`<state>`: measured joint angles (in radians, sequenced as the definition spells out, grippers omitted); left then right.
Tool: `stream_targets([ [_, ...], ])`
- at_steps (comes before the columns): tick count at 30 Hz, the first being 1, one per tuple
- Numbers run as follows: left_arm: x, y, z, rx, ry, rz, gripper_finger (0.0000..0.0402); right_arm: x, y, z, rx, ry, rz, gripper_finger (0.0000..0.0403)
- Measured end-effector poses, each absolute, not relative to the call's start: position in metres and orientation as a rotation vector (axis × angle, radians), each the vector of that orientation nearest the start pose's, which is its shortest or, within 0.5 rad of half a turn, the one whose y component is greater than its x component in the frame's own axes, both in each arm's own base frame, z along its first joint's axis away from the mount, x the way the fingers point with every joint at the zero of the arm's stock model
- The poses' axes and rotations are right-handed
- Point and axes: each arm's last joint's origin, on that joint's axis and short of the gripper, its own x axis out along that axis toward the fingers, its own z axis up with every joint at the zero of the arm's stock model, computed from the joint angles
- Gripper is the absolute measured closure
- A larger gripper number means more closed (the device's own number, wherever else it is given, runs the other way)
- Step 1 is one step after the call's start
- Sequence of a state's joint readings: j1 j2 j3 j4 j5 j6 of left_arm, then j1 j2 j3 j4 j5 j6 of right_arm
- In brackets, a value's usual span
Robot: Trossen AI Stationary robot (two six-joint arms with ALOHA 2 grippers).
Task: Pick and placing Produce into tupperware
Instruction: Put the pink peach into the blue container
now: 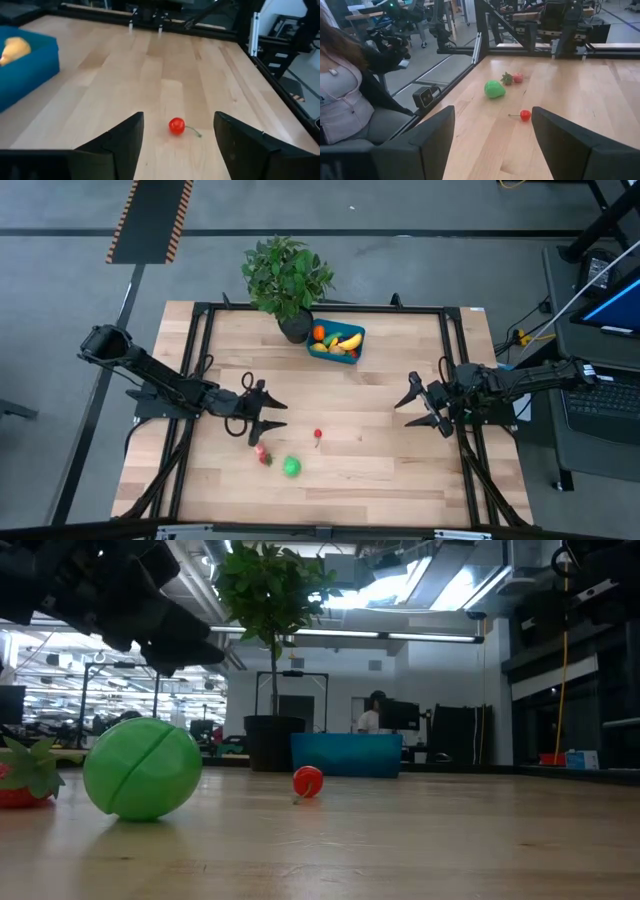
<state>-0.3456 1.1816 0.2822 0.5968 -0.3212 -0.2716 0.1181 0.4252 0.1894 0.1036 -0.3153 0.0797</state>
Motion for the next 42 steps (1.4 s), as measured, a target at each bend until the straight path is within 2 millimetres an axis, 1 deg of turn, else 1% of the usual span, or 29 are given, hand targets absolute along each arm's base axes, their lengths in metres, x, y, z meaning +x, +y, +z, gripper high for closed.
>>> stream_targets([
  [3,0.203,-0.067,0.170,-0.156,0.279,-0.002,0.0168,0.124,0.024,0.201,0.118,0.155,0.425,0.0137],
  [6,0.208,-0.073,0.178,-0.140,0.315,-0.017,0.0172,0.124,0.024,0.201,0.135,0.160,0.424,0.0137],
  [8,0.213,-0.079,0.186,-0.118,0.379,-0.022,0.0173,0.124,0.024,0.201,0.136,0.160,0.424,0.0137],
  [10,0.216,-0.085,0.195,-0.104,0.484,-0.006,0.0173,0.124,0.024,0.201,0.136,0.161,0.424,0.0137],
  [13,0.217,-0.092,0.211,-0.107,0.622,0.016,0.0174,0.124,0.024,0.201,0.136,0.161,0.424,0.0137],
  [18,0.213,-0.105,0.238,-0.134,0.718,0.015,0.0174,0.124,0.024,0.201,0.135,0.161,0.424,0.0137],
  [21,0.213,-0.110,0.246,-0.170,0.750,0.026,0.0174,0.124,0.024,0.201,0.135,0.161,0.424,0.0137],
  [25,0.214,-0.119,0.240,-0.185,0.824,0.029,0.0174,0.124,0.024,0.201,0.135,0.162,0.424,0.0137],
  [35,0.230,-0.142,0.212,-0.114,1.082,-0.014,0.0174,0.125,0.024,0.200,0.134,0.167,0.424,0.0137],
  [42,0.237,-0.153,0.203,-0.060,1.303,-0.018,0.0174,0.125,0.024,0.200,0.134,0.167,0.424,0.0137],
])
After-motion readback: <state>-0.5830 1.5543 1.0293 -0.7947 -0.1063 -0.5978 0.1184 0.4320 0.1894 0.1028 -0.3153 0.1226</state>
